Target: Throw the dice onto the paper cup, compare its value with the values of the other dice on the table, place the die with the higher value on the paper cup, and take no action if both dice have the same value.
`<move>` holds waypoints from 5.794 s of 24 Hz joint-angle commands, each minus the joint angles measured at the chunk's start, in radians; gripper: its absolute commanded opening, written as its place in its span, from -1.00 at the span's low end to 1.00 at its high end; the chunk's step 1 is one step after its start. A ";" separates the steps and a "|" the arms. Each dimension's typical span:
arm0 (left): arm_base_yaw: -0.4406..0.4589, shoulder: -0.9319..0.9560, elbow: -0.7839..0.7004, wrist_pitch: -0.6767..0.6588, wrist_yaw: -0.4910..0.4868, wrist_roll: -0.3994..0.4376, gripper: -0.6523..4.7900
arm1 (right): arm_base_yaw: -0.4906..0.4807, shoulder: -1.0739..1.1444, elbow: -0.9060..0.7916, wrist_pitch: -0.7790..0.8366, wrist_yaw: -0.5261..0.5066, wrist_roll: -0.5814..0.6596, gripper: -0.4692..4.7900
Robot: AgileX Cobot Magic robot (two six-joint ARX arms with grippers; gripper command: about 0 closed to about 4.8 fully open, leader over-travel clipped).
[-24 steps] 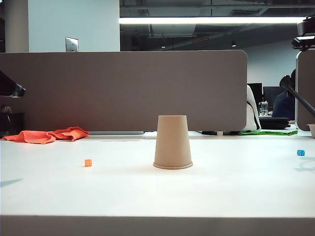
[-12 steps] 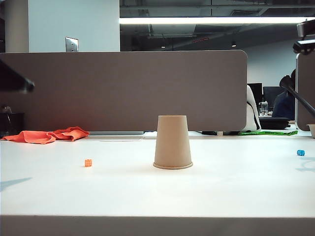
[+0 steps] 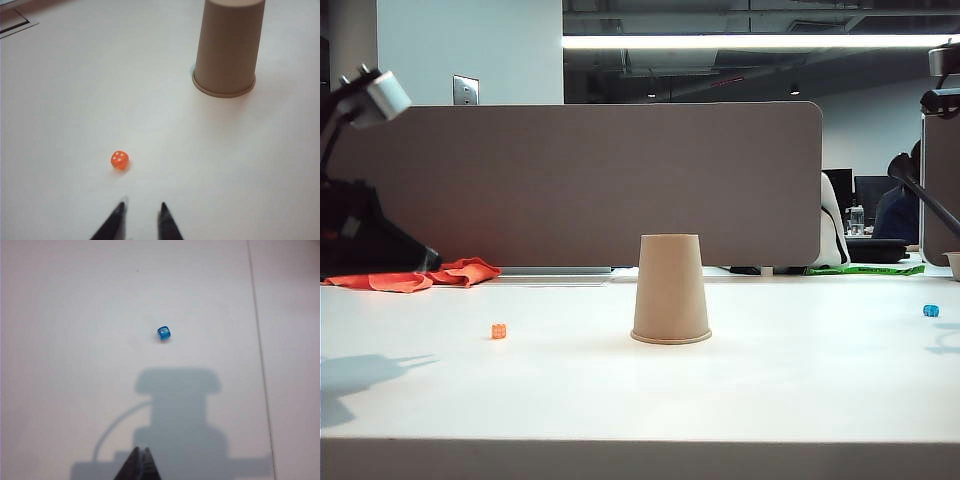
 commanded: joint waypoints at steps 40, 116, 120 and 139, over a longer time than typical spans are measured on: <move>0.000 0.465 0.232 0.197 0.092 0.218 -0.07 | -0.001 -0.005 0.002 0.087 -0.039 -0.029 -0.83; 0.000 0.630 0.331 0.199 0.073 0.192 -0.11 | 0.001 -0.005 0.002 0.098 -0.041 -0.028 -0.83; 0.000 0.630 0.331 0.197 0.073 0.192 -0.11 | 0.001 -0.005 0.002 0.098 -0.041 -0.028 -0.83; 0.000 0.630 0.329 0.148 0.072 0.166 -0.14 | 0.001 -0.005 0.002 0.098 -0.041 -0.028 -0.83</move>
